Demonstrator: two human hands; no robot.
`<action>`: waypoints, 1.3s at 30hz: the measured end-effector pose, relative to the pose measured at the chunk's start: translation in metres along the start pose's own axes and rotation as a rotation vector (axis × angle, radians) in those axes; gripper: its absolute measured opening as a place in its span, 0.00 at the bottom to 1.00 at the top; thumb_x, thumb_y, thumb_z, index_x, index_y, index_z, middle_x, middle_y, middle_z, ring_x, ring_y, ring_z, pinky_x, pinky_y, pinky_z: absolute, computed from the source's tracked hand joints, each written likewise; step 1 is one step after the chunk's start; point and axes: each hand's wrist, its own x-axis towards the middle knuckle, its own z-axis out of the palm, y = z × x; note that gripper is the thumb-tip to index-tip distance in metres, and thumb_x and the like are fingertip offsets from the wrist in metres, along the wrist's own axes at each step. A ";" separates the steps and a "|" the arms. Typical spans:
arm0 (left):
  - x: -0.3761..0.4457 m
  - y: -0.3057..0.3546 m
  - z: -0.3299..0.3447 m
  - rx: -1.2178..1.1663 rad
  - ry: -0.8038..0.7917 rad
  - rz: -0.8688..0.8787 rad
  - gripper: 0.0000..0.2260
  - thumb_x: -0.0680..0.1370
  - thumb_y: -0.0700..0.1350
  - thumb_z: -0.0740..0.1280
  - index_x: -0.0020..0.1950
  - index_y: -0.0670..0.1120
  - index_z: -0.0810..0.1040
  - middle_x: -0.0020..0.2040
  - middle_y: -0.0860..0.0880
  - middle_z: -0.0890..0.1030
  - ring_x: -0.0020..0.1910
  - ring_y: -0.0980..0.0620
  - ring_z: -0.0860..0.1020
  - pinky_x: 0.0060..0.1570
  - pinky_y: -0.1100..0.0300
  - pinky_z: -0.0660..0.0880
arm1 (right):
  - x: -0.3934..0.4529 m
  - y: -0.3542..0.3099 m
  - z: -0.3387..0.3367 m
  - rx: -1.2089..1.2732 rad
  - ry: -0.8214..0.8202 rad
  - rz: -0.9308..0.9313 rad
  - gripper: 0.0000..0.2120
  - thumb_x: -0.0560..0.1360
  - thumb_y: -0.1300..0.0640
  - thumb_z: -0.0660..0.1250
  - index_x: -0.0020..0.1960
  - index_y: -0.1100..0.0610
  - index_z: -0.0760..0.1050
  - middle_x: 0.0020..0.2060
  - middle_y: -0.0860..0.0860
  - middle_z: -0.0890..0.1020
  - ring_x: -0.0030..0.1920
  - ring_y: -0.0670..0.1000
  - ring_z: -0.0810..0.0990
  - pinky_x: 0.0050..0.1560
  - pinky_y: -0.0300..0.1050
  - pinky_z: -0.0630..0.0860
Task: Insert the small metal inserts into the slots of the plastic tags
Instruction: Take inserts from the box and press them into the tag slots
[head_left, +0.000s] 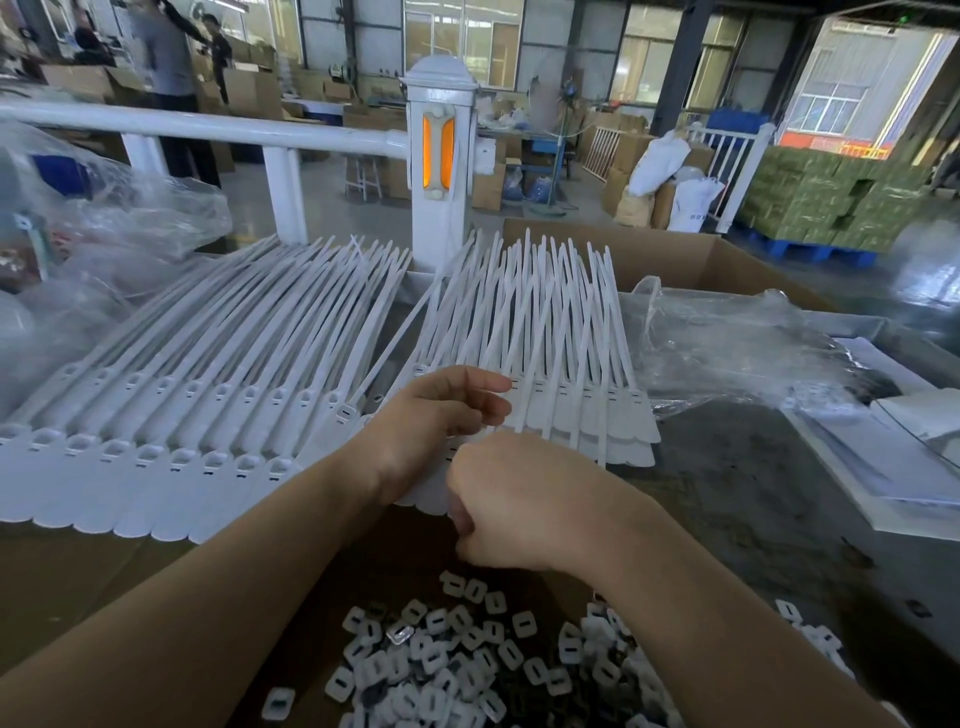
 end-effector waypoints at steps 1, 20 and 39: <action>0.000 0.000 0.000 -0.009 -0.001 -0.003 0.19 0.76 0.26 0.56 0.55 0.43 0.81 0.47 0.44 0.81 0.39 0.58 0.79 0.49 0.60 0.72 | 0.000 -0.002 0.001 -0.013 0.007 0.002 0.12 0.75 0.57 0.70 0.36 0.55 0.71 0.32 0.49 0.72 0.32 0.50 0.73 0.34 0.46 0.74; 0.001 -0.001 0.000 -0.035 -0.005 0.001 0.17 0.77 0.26 0.56 0.56 0.40 0.80 0.44 0.44 0.80 0.37 0.56 0.78 0.49 0.58 0.71 | 0.003 -0.004 0.007 -0.110 0.125 -0.015 0.19 0.75 0.58 0.67 0.33 0.54 0.59 0.31 0.50 0.65 0.29 0.47 0.63 0.27 0.43 0.59; -0.011 -0.007 0.021 1.365 -0.384 0.499 0.20 0.79 0.47 0.59 0.68 0.66 0.67 0.58 0.53 0.67 0.57 0.53 0.65 0.58 0.52 0.63 | -0.016 0.126 0.010 0.934 0.380 0.573 0.04 0.77 0.62 0.68 0.46 0.59 0.81 0.32 0.50 0.85 0.28 0.42 0.80 0.28 0.33 0.74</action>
